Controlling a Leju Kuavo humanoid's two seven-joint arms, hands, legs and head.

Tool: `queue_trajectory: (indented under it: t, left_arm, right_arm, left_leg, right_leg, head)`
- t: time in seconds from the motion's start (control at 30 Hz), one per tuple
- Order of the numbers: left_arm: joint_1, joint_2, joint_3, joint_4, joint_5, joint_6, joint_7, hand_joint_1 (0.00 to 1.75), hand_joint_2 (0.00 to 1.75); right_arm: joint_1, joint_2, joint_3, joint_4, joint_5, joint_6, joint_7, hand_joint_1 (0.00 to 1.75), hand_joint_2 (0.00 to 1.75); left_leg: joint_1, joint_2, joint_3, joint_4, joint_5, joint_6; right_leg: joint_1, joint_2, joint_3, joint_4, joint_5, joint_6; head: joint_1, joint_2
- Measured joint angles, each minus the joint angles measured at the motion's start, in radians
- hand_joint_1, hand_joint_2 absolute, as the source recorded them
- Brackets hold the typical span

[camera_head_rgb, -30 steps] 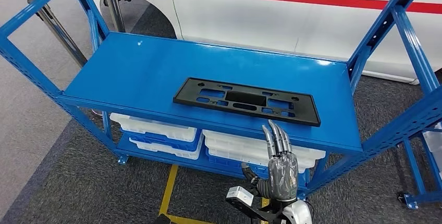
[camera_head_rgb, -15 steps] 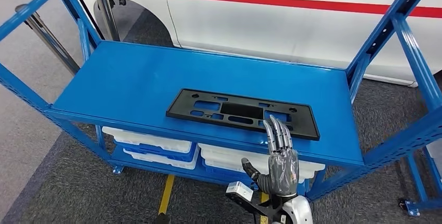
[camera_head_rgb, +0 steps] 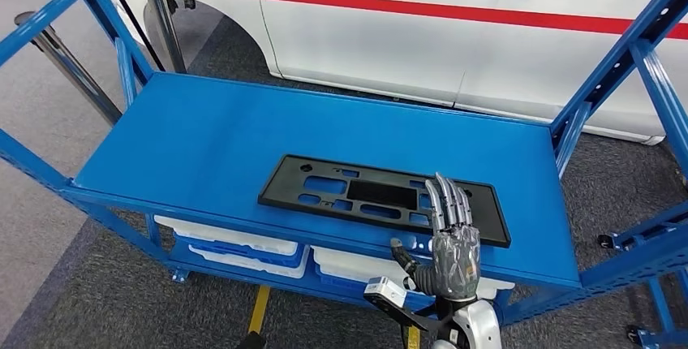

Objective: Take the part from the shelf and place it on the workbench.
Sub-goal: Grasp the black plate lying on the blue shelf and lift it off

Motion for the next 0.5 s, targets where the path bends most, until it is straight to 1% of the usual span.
queue_trajectory:
  t: [0.03, 0.07, 0.1, 0.13, 0.2, 0.23, 0.27, 0.3, 0.33, 0.37, 0.4, 0.43, 0.5]
  left_arm:
    - [-0.001, 0.0, -0.001, 0.0, 0.0, 0.0, 0.0, 0.0, 0.0]
    - [-0.001, 0.001, -0.001, 0.0, -0.001, 0.0, 0.0, 0.0, 0.0]
    - [-0.003, 0.001, -0.002, 0.0, -0.001, 0.0, 0.0, 0.0, 0.0]
    - [-0.004, 0.001, -0.002, 0.0, -0.001, 0.001, 0.0, 0.0, 0.0]
    - [-0.004, 0.001, -0.002, 0.0, -0.001, 0.001, 0.0, 0.0, 0.0]
    - [-0.002, 0.001, -0.002, 0.0, -0.002, 0.001, 0.0, 0.0, 0.0]
    - [-0.001, 0.001, -0.002, 0.0, -0.002, 0.001, 0.0, 0.0, 0.0]
    - [0.0, 0.001, -0.002, 0.0, -0.002, 0.001, 0.0, 0.0, 0.0]
    - [0.0, 0.001, -0.002, 0.0, -0.002, 0.001, 0.0, 0.0, 0.0]
    - [0.0, 0.001, -0.003, 0.0, -0.002, 0.001, 0.0, 0.0, 0.0]
    - [0.0, 0.001, -0.003, 0.0, -0.002, 0.001, 0.0, 0.0, 0.0]
    - [-0.001, 0.002, -0.003, 0.0, -0.002, 0.001, 0.0, 0.0, 0.0]
    - [-0.002, 0.002, -0.003, 0.0, -0.002, 0.001, 0.0, 0.0, 0.0]
  right_arm:
    - [-0.001, -0.002, 0.0, -0.001, 0.003, 0.0, 0.003, 0.0, 1.75]
    - [-0.003, -0.003, 0.0, -0.001, 0.005, 0.0, 0.005, 0.0, 1.75]
    - [-0.006, -0.005, 0.0, -0.002, 0.008, 0.0, 0.006, 0.0, 1.75]
    - [-0.008, -0.006, 0.0, -0.003, 0.012, 0.0, 0.007, 0.0, 1.75]
    - [-0.01, -0.009, 0.0, -0.003, 0.016, 0.0, 0.009, 0.0, 1.75]
    - [-0.01, -0.011, 0.0, -0.003, 0.018, 0.0, 0.012, 0.0, 1.75]
    - [-0.01, -0.014, 0.0, -0.003, 0.021, 0.0, 0.014, 0.0, 1.75]
    - [-0.01, -0.016, 0.0, -0.003, 0.024, 0.0, 0.017, 0.0, 1.75]
    - [-0.01, -0.018, 0.0, -0.004, 0.027, 0.0, 0.019, 0.0, 1.75]
    - [-0.01, -0.019, 0.0, -0.004, 0.03, 0.0, 0.022, 0.0, 1.75]
    - [-0.011, -0.02, 0.0, -0.004, 0.033, 0.0, 0.024, 0.0, 1.75]
    - [-0.012, -0.022, 0.0, -0.004, 0.035, 0.0, 0.026, 0.0, 1.75]
    - [-0.013, -0.027, 0.0, -0.004, 0.039, 0.0, 0.03, 0.0, 1.75]
  left_leg:
    - [0.0, 0.001, 0.002, 0.003, -0.005, -0.005]
    - [0.001, 0.001, 0.001, 0.014, -0.01, -0.01]
    - [0.002, 0.001, -0.01, 0.038, -0.022, -0.014]
    - [0.004, 0.001, -0.033, 0.081, -0.04, -0.019]
    - [0.007, 0.002, -0.107, 0.201, -0.084, -0.028]
    - [0.008, 0.002, -0.144, 0.248, -0.093, -0.03]
    - [0.009, 0.002, -0.167, 0.266, -0.085, -0.031]
    - [0.009, 0.002, -0.172, 0.247, -0.054, -0.03]
    - [0.009, 0.002, -0.161, 0.196, -0.006, -0.027]
    - [0.008, 0.001, -0.142, 0.136, 0.04, -0.024]
    - [0.004, 0.002, -0.129, 0.089, 0.064, -0.019]
    - [-0.001, 0.001, -0.119, 0.05, 0.076, -0.013]
    - [-0.009, 0.001, -0.117, 0.029, 0.07, 0.0]
  right_leg:
    - [-0.002, 0.001, 0.007, -0.001, 0.005, -0.006]
    - [-0.004, 0.002, 0.015, -0.006, 0.001, -0.012]
    - [-0.005, 0.002, 0.024, -0.01, -0.002, -0.017]
    - [-0.007, 0.002, 0.032, -0.013, -0.005, -0.022]
    - [-0.006, 0.001, 0.043, -0.013, -0.016, -0.028]
    - [-0.006, 0.002, 0.05, -0.013, -0.023, -0.029]
    - [-0.005, 0.003, 0.058, -0.013, -0.03, -0.028]
    - [-0.005, 0.005, 0.069, -0.013, -0.038, -0.028]
    - [-0.005, 0.007, 0.083, -0.013, -0.047, -0.026]
    - [-0.006, 0.007, 0.094, -0.014, -0.055, -0.024]
    - [-0.006, 0.008, 0.103, -0.015, -0.062, -0.021]
    - [-0.006, 0.008, 0.107, -0.015, -0.067, -0.017]
    - [-0.005, 0.009, 0.111, -0.017, -0.075, -0.004]
  head:
    - [0.0, 0.0]
    - [0.0, 0.0]
    - [-0.001, 0.0]
    - [-0.001, 0.0]
    - [-0.002, 0.0]
    - [-0.002, 0.0]
    - [-0.003, 0.0]
    - [-0.003, 0.0]
    - [-0.002, 0.0]
    - [-0.002, 0.0]
    - [-0.002, 0.0]
    - [-0.002, 0.0]
    - [-0.003, 0.0]
